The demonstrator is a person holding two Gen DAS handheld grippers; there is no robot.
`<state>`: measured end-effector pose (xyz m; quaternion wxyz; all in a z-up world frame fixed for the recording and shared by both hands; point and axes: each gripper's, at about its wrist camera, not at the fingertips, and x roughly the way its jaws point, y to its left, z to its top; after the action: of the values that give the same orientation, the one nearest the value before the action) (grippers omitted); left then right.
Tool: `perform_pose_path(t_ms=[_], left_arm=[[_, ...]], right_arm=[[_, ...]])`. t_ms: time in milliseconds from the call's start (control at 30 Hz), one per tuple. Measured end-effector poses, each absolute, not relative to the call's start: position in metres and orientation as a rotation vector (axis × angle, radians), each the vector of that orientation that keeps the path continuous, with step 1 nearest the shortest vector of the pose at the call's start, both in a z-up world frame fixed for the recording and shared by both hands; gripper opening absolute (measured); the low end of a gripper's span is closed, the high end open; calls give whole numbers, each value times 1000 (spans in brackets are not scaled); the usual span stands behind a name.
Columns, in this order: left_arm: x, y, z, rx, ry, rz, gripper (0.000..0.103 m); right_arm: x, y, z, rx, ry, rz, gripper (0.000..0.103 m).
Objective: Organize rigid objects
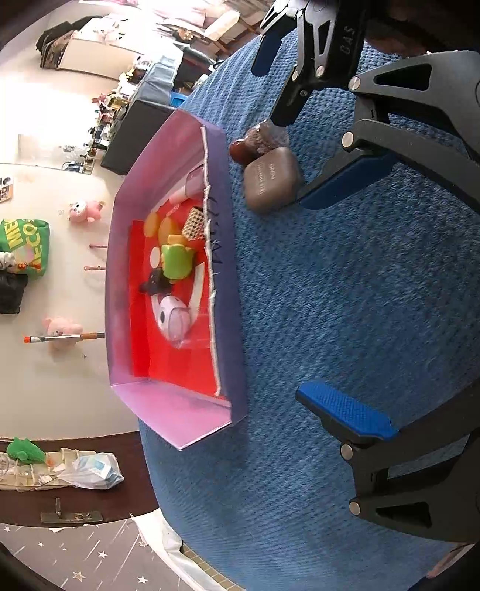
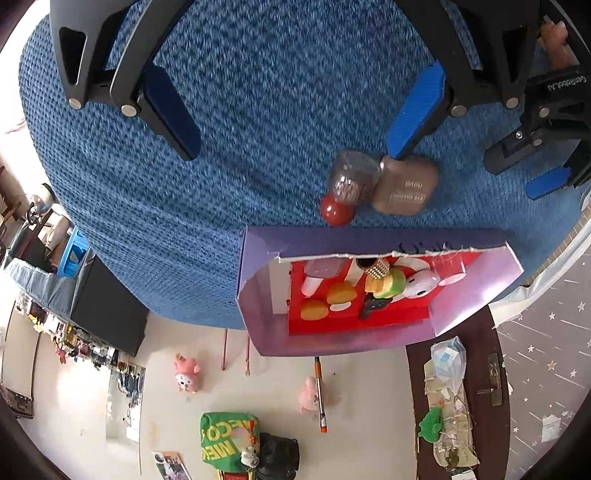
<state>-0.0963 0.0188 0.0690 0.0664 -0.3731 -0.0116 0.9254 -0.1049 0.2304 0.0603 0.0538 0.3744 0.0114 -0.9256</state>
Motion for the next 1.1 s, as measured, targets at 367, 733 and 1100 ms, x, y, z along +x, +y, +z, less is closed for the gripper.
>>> perform_pose_path(t_ms=[367,733,1100], left_arm=[[-116,15,74,-1146,-8,2778,96],[-127,48,72,-1172,39,2695,96],[-143,83,67,-1232,27,2539,96]], right_arm=[[-143,222,58,1275,17,-2727,103],[-153,240,56,1298,-8,-2667,103],[-158,273,57,1291,-147,-2621,103]])
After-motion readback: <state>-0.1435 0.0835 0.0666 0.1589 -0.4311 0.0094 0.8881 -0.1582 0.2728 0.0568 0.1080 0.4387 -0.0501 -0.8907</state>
